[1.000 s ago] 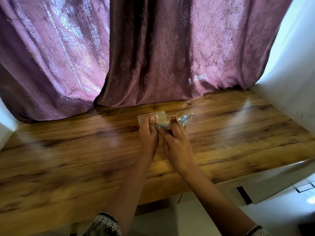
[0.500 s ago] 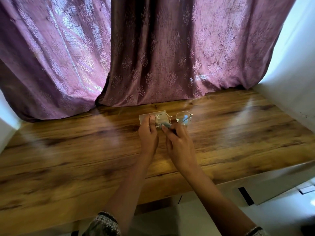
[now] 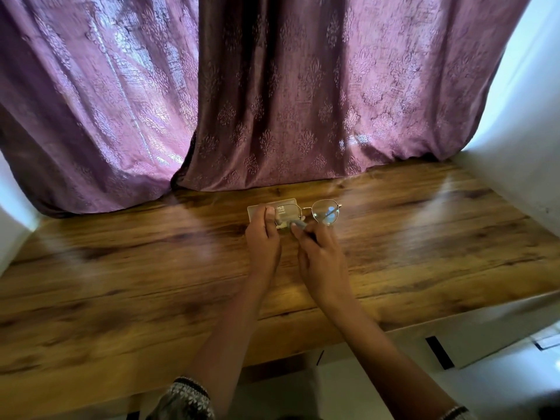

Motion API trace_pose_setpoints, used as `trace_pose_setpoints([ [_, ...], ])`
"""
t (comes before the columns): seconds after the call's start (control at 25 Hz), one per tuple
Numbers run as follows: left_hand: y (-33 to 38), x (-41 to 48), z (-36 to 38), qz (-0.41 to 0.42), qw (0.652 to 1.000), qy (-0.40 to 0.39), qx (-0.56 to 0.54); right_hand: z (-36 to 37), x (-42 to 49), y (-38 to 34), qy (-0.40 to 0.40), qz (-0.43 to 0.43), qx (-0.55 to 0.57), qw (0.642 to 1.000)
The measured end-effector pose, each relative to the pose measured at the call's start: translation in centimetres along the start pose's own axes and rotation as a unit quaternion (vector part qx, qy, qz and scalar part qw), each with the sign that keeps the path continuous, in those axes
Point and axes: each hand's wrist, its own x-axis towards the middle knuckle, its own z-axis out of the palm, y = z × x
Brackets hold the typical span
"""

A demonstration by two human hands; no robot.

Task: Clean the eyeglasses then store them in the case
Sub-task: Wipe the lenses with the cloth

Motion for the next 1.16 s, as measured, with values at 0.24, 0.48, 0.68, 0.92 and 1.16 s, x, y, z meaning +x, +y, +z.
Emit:
trace_pose_setpoints([
  [0.24,0.3,-0.3,0.4,0.013,1.000,-0.025,-0.014,0.1,2.6,-0.6,0.029,0.002,-0.016,0.999],
  [0.48,-0.1,-0.1,0.1,-0.003,1.000,-0.007,-0.009,0.2,-0.1,-0.2,-0.005,-0.011,-0.024,1.000],
  [0.68,0.0,-0.1,0.2,-0.005,1.000,-0.011,-0.011,0.0,2.4,-0.2,0.003,0.009,-0.027,1.000],
  [0.92,0.0,-0.3,0.0,0.011,1.000,-0.018,0.000,1.0,-0.1,-1.0,-0.003,-0.039,-0.026,0.999],
  [1.16,0.0,-0.4,0.2,0.004,1.000,-0.011,0.007,0.1,1.9,0.2,0.004,0.018,-0.028,0.999],
])
